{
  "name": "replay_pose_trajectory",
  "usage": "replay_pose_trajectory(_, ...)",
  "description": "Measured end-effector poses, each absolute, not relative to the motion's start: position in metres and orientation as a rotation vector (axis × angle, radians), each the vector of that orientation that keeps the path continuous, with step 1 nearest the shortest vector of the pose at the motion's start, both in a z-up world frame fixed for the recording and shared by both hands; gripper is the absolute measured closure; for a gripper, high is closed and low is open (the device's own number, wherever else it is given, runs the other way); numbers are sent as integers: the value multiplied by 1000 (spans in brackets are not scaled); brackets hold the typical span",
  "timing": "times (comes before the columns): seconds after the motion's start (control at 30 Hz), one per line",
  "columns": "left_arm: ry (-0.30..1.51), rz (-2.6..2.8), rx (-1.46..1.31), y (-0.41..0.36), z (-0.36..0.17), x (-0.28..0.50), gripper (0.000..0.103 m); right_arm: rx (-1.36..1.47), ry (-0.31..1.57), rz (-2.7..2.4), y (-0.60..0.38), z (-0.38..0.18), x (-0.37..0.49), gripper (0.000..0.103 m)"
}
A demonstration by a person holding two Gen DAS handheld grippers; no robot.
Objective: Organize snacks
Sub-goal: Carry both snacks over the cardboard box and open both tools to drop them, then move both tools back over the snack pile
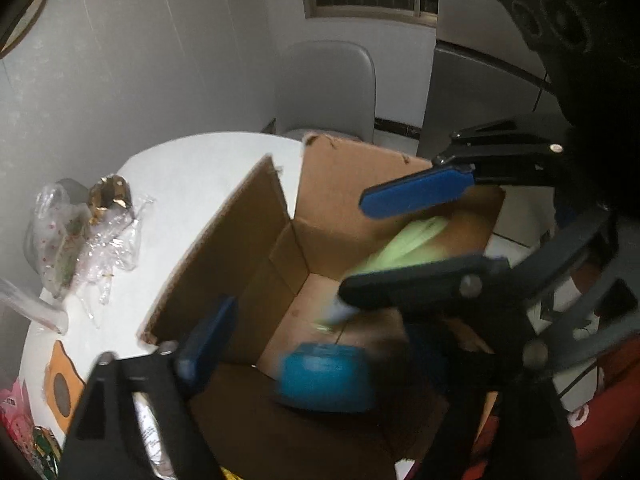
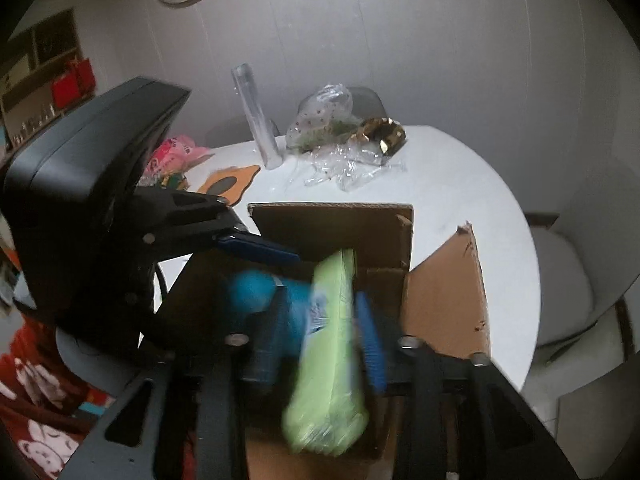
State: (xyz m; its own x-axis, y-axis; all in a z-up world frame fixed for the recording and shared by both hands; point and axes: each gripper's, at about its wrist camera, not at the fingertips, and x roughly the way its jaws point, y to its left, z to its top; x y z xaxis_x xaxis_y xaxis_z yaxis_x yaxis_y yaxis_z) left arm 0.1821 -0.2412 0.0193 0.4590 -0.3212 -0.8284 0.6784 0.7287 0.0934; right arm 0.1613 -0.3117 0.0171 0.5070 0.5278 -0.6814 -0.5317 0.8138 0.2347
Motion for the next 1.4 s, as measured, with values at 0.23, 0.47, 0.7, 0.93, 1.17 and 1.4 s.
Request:
replay_pose_trajectory(0.23,888,-613,374,-218,28,180,12,36,779,627,-323,31,155,51)
replay_pose_trajectory(0.47,805,-569,292,-177,58,152,6,30,759,615,-320,40,139,48)
replay_pose_trajectory(0.7,692,-485,223,-119,92,104,1,-17,732,635,-288,47,118,48)
replay_pose_trajectory(0.93,604,-373,137,-53,104,47,1,-152,602,656,-223,61,62,41)
replay_pose_trajectory(1.17,601,-255,72,4,71,20,1,-270,574,765,-149,50,21,41)
replay_pose_trajectory(1.4,647,-214,16,36,8,9,1,-270,636,897,-104,6,-1,41)
